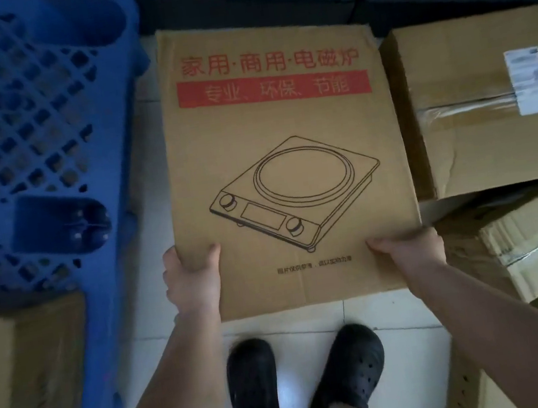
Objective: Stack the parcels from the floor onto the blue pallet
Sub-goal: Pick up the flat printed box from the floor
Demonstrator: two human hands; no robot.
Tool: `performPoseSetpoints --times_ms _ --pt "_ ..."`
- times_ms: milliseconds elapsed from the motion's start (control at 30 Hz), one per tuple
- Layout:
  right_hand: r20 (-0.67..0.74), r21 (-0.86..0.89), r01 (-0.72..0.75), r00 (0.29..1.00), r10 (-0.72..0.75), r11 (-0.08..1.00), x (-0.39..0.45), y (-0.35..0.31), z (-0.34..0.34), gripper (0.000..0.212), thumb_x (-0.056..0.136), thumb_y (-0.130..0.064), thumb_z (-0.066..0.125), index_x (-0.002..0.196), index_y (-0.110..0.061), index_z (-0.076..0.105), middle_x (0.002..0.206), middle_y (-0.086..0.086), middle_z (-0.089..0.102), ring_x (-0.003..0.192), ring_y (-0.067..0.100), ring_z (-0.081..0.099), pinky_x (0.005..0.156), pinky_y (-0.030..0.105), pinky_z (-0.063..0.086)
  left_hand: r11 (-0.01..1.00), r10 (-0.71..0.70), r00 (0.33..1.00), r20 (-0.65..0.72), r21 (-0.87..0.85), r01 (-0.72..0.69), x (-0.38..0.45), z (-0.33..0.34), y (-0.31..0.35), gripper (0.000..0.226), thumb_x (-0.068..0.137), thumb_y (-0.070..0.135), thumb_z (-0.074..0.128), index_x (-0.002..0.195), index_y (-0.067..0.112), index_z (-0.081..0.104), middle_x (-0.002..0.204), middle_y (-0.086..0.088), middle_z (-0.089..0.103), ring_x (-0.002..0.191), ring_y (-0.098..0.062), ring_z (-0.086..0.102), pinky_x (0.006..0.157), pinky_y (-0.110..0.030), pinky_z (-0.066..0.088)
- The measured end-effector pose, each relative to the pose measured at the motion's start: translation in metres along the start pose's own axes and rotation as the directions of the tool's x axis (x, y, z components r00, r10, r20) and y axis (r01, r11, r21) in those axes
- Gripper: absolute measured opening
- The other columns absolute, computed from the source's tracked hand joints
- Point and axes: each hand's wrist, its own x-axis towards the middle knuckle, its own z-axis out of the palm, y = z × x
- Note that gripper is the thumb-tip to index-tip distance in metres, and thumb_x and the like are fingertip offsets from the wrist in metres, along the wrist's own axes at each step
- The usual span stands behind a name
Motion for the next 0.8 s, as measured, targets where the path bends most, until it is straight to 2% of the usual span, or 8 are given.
performPoseSetpoints --times_ms 100,167,267,367,500,600,733,800 --pt "0.071 0.003 0.054 0.996 -0.054 0.999 -0.076 -0.039 -0.015 0.089 0.061 -0.031 0.087 0.133 -0.005 0.041 0.13 0.014 0.05 0.12 0.034 0.05 0.1 0.051 0.045 0.999 0.019 0.998 -0.058 -0.049 -0.022 -0.026 -0.084 0.029 0.065 0.083 0.042 0.063 0.14 0.027 0.033 0.141 -0.003 0.045 0.127 -0.031 0.045 0.108 -0.054 0.035" --pt "0.111 0.019 0.086 0.99 -0.087 0.996 -0.125 -0.072 -0.015 0.088 0.062 -0.027 0.087 0.133 -0.003 0.041 0.13 0.016 0.05 0.117 0.035 0.051 0.098 0.049 0.047 0.995 0.023 0.993 -0.117 -0.092 -0.033 -0.037 -0.144 0.049 0.058 0.085 0.041 0.061 0.136 0.029 0.035 0.136 -0.002 0.049 0.121 -0.03 0.048 0.105 -0.049 0.037" --pt "0.169 0.026 0.117 0.978 -0.12 0.993 -0.198 -0.116 -0.001 0.086 0.062 -0.023 0.087 0.132 -0.001 0.041 0.129 0.018 0.05 0.116 0.038 0.051 0.097 0.052 0.047 0.989 0.005 0.979 -0.203 -0.145 -0.035 -0.044 -0.231 0.067 0.058 0.086 0.04 0.059 0.137 0.027 0.036 0.131 -0.002 0.053 0.11 -0.03 0.053 0.089 -0.037 0.037" --pt "0.174 0.002 0.12 0.978 -0.118 0.993 -0.269 -0.146 0.021 0.087 0.063 -0.025 0.086 0.133 -0.002 0.039 0.131 0.018 0.046 0.118 0.04 0.049 0.098 0.055 0.045 0.982 -0.018 0.973 -0.232 -0.187 -0.027 -0.037 -0.307 0.078 0.057 0.085 0.04 0.06 0.137 0.027 0.038 0.131 -0.004 0.054 0.115 -0.032 0.053 0.089 -0.038 0.039" --pt "0.144 0.024 0.151 0.978 -0.153 0.988 -0.332 -0.184 0.067 0.089 0.063 -0.026 0.086 0.135 -0.001 0.039 0.133 0.019 0.047 0.118 0.041 0.05 0.099 0.054 0.045 0.978 0.014 0.984 -0.178 -0.204 -0.05 0.012 -0.379 0.083 0.059 0.083 0.041 0.06 0.136 0.026 0.039 0.134 -0.007 0.051 0.118 -0.034 0.05 0.103 -0.051 0.04" --pt "0.081 0.031 0.153 0.985 -0.155 0.988 -0.358 -0.206 0.115 0.087 0.063 -0.031 0.086 0.132 -0.003 0.042 0.129 0.019 0.05 0.114 0.04 0.052 0.096 0.055 0.047 0.973 0.064 0.995 -0.082 -0.215 -0.08 0.07 -0.416 0.094 0.064 0.083 0.043 0.058 0.14 0.031 0.032 0.139 -0.006 0.044 0.123 -0.034 0.046 0.105 -0.056 0.037" --pt "0.046 0.062 0.109 0.993 -0.112 0.992 -0.369 -0.229 0.188 0.084 0.064 -0.033 0.084 0.131 -0.003 0.042 0.13 0.018 0.05 0.116 0.041 0.051 0.094 0.057 0.047 0.976 0.15 0.989 -0.01 -0.16 -0.15 0.147 -0.453 0.103 0.072 0.08 0.043 0.062 0.143 0.03 0.03 0.142 -0.003 0.045 0.128 -0.032 0.043 0.109 -0.052 0.033" --pt "0.052 0.1 0.064 0.996 -0.07 0.993 -0.366 -0.233 0.229 0.079 0.066 -0.033 0.082 0.129 -0.003 0.045 0.128 0.018 0.052 0.113 0.042 0.052 0.091 0.059 0.048 0.977 0.187 0.982 -0.027 -0.102 -0.189 0.186 -0.461 0.102 0.071 0.081 0.036 0.065 0.143 0.026 0.032 0.138 -0.003 0.049 0.125 -0.03 0.047 0.105 -0.041 0.037"
